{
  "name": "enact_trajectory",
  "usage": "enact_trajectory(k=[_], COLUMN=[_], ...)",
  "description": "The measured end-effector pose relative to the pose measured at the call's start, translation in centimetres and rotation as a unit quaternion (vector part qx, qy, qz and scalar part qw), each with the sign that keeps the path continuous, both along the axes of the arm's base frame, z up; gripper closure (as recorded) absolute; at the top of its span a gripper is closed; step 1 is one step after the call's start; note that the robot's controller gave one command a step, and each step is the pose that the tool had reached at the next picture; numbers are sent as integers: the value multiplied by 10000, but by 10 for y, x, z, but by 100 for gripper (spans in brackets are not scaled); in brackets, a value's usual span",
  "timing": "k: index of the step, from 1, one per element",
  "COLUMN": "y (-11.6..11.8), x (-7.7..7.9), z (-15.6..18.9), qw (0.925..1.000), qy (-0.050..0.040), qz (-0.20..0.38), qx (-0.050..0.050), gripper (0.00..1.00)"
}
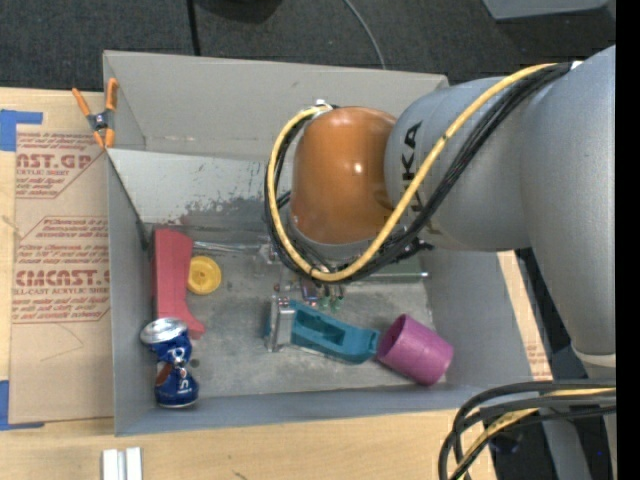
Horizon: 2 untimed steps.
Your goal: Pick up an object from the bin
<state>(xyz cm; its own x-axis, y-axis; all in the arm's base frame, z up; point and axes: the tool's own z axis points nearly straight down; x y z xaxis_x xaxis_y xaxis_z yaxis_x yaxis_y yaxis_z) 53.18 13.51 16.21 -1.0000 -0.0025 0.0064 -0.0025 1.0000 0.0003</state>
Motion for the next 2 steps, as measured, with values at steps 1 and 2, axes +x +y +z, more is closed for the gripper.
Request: enact_trajectory(k=[1,2], y=[-1,-56], x=[2,3], z=[5,-55], qw=[10000,9998], qy=[-35,-43], qz=[-10,-201], qx=[6,12], gripper=[0,0])
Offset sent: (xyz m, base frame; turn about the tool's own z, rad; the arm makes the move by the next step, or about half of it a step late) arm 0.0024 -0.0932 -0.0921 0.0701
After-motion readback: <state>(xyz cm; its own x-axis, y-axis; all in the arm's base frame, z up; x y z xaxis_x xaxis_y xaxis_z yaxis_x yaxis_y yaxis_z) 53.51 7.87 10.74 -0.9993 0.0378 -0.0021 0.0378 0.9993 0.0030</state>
